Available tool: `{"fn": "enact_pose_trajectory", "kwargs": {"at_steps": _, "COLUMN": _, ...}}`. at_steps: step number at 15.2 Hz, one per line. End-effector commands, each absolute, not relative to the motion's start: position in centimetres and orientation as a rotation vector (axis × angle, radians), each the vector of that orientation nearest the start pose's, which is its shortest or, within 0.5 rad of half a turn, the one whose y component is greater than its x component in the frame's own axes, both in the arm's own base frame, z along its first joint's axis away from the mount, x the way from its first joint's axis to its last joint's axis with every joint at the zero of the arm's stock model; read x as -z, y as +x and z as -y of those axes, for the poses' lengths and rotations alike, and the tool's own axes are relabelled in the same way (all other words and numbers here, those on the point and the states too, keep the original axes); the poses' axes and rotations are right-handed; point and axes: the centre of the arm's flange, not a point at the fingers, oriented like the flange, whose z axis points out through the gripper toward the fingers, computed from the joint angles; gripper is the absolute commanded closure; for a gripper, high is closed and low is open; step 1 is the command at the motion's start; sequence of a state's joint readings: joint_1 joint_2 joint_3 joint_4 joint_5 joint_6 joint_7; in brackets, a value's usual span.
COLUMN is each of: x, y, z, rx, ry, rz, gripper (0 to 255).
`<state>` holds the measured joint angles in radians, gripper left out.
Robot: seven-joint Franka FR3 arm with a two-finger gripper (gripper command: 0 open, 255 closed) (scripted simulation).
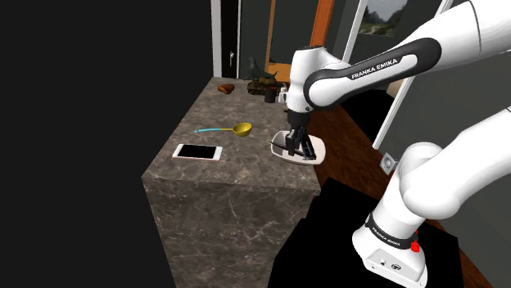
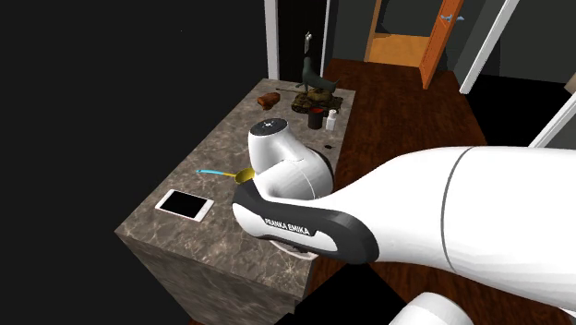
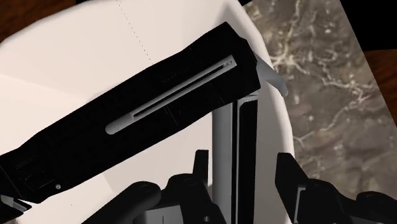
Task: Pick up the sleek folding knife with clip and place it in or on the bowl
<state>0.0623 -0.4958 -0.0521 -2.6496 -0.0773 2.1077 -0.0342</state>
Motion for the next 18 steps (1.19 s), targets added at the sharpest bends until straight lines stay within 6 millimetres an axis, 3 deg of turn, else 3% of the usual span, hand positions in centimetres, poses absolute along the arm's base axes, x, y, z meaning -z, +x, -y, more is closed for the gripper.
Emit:
{"fn": "enact_pose_trajectory", "kwargs": {"at_steps": 1, "x": -39.0, "y": 37.1, "z": -0.1, "rx": -0.074, "ry": -3.178, "rz": 0.147, "gripper": 255}}
{"fn": "enact_pose_trajectory", "kwargs": {"at_steps": 8, "x": -39.0, "y": 37.1, "z": -0.1, "rx": -0.074, "ry": -3.178, "rz": 0.147, "gripper": 255}}
{"fn": "enact_pose_trajectory", "kwargs": {"at_steps": 9, "x": -39.0, "y": 37.1, "z": -0.2, "rx": -0.073, "ry": -3.178, "rz": 0.147, "gripper": 0}}
{"fn": "enact_pose_trajectory", "kwargs": {"at_steps": 14, "x": -39.0, "y": 37.1, "z": -0.1, "rx": -0.074, "ry": -3.178, "rz": 0.147, "gripper": 0}}
{"fn": "enact_pose_trajectory", "kwargs": {"at_steps": 18, "x": -44.0, "y": 37.3, "z": -0.3, "rx": -0.074, "ry": -3.178, "rz": 0.147, "gripper": 0}}
